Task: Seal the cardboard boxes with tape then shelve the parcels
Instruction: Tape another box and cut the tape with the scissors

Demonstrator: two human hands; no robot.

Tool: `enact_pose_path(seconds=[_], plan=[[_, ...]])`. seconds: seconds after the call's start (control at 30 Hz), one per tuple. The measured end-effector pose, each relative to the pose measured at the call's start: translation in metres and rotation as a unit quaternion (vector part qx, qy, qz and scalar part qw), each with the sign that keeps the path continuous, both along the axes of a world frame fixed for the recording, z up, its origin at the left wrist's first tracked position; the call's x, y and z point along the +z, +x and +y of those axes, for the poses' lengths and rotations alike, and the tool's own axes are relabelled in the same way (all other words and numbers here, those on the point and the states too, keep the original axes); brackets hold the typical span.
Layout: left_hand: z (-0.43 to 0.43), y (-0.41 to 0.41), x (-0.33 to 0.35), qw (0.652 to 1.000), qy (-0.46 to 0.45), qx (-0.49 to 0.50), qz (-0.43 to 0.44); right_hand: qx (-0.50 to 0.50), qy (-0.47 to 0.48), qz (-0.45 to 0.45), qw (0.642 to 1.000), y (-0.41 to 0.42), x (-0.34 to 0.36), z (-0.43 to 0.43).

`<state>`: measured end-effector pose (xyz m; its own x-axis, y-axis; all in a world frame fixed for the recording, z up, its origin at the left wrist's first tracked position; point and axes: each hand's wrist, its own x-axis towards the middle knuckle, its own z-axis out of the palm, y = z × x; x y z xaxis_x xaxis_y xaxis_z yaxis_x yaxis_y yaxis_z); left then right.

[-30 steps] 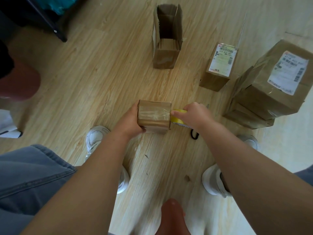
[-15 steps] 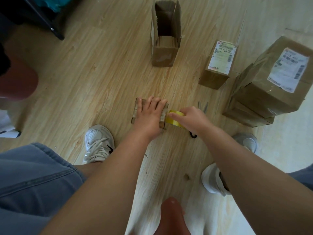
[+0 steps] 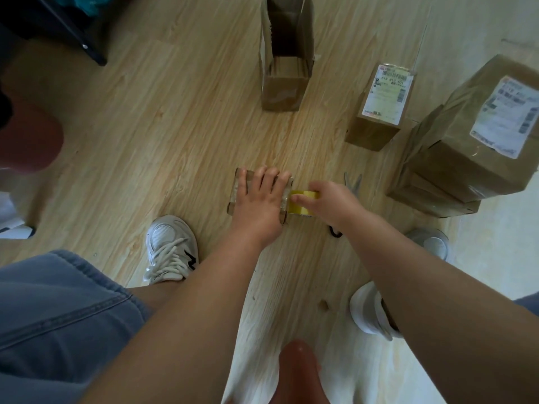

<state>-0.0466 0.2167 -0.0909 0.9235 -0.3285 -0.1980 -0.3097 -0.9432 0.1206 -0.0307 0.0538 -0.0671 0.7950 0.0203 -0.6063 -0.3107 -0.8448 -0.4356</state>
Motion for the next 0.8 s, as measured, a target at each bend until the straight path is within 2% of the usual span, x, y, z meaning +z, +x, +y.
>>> enact_pose_path(seconds=[0.17, 0.23, 0.33, 0.53, 0.67, 0.8], plan=[[0.003, -0.001, -0.002, 1.000, -0.012, -0.001, -0.006, -0.093, 0.118, 0.075, 0.986, -0.002, 0.001, -0.022], [0.002, -0.001, -0.002, 1.000, -0.013, 0.000, -0.009, -0.100, 0.127, 0.087, 0.983, -0.005, 0.004, -0.028], [0.001, -0.002, -0.001, 1.000, -0.011, 0.005, -0.010, -0.075, 0.106, 0.069, 0.989, 0.000, 0.005, -0.027], [-0.005, -0.006, 0.007, 0.999, -0.029, 0.046, 0.003, 0.028, -0.007, 0.018, 0.999, 0.012, -0.003, -0.011], [-0.007, -0.005, 0.010, 0.996, -0.036, 0.080, 0.014, 0.072, -0.030, -0.054, 0.995, 0.018, -0.009, 0.000], [-0.002, -0.004, 0.009, 0.997, -0.017, 0.076, 0.025, 0.091, -0.053, -0.076, 0.992, 0.023, -0.007, -0.001]])
